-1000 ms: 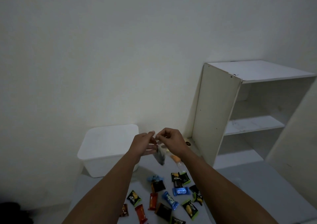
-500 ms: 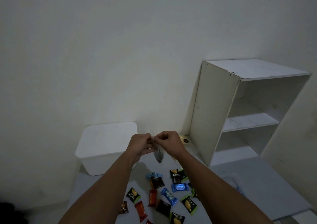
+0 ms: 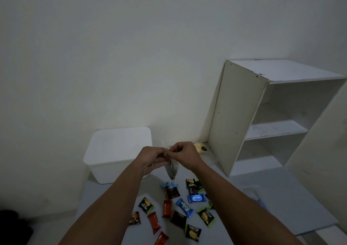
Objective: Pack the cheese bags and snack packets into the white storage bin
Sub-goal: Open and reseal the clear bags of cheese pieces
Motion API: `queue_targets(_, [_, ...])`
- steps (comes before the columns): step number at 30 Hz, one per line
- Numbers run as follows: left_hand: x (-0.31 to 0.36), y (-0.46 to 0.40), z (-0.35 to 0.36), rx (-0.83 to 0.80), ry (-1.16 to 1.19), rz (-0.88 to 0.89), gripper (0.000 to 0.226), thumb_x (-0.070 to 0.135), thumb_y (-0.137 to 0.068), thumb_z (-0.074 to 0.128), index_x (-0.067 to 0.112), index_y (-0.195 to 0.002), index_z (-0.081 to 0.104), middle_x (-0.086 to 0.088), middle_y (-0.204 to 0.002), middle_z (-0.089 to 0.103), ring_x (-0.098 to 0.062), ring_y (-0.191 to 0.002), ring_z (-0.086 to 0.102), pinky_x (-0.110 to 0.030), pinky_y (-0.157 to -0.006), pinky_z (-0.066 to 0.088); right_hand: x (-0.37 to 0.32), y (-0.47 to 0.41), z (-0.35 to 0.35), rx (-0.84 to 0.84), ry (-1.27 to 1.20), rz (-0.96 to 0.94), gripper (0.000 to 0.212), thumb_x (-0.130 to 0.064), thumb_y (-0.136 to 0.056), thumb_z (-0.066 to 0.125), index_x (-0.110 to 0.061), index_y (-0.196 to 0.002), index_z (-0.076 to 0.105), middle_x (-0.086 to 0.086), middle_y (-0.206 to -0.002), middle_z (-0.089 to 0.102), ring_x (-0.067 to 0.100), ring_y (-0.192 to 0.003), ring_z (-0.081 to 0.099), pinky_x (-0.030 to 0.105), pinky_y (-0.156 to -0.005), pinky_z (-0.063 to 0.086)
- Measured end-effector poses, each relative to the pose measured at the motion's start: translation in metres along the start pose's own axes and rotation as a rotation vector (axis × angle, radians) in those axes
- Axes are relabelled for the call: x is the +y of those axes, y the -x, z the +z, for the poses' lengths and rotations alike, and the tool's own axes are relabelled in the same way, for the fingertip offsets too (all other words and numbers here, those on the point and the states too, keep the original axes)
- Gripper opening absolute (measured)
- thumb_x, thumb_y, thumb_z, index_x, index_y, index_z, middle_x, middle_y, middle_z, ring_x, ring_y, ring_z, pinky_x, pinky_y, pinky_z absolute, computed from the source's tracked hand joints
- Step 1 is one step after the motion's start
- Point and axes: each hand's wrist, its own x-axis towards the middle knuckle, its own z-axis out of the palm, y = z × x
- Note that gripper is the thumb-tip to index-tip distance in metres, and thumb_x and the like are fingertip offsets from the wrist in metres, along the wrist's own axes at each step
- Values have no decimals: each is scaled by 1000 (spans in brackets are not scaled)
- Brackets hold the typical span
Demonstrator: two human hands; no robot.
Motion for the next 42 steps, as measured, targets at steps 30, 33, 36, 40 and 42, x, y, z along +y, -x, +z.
queue_targets(30, [-13,-78,112,3,-370,43,25,23,-104,50,8,-88,63,-16,-89,71,-29,-82,74,-51,-80,63,66,-47,-114,-163,-31,156,13,-9,-92,67,-3,-83,73,0,-64,69,7,-53,64,20,-47,49])
queue_targets(33, [-13,-91,134,43,-335,80,21,23,-101,55,8,-90,64,-21,-93,72,-29,-85,74,-52,-79,63,76,-62,-134,-157,-89,159,13,-8,-92,66,-6,-81,74,3,-69,72,17,-65,69,32,-57,57])
queue_targets(36, [-16,-102,155,84,-316,129,14,23,-97,62,10,-91,63,-13,-89,73,-24,-81,71,-53,-82,62,85,-73,-153,-154,-189,212,12,-10,-93,68,0,-88,73,8,-76,73,21,-71,72,38,-63,61])
queue_targets(40, [-23,-113,176,114,-350,145,14,15,-90,71,11,-94,58,-14,-89,70,-23,-80,68,-54,-80,62,94,-82,-174,-161,-220,279,14,-12,-93,69,1,-94,75,8,-79,74,15,-70,71,27,-59,57])
queue_targets(42, [-28,-117,182,136,-425,156,18,12,-87,72,9,-96,57,-13,-81,67,-24,-77,67,-57,-78,60,100,-86,-179,-186,-197,294,11,-10,-92,69,-3,-92,77,7,-79,75,15,-71,72,28,-60,57])
